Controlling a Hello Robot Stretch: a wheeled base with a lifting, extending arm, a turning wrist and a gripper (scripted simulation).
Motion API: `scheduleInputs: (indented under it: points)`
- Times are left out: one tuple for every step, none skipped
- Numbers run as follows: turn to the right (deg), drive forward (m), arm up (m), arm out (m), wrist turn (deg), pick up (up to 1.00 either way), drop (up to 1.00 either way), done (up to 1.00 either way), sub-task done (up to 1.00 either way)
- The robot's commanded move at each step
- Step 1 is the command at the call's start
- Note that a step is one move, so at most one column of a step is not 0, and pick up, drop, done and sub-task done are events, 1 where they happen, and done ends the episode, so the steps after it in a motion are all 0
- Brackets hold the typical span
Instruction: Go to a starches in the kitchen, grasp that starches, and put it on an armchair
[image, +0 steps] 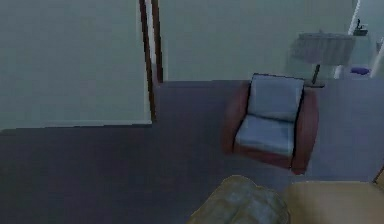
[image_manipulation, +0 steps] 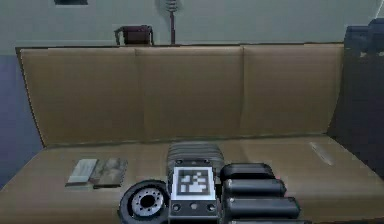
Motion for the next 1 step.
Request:
scheduleInputs:
  points:
    - [3.0, 0.00, 0.00, 0.00, 0.0, 0.00, 0.00, 0.00, 0.00]
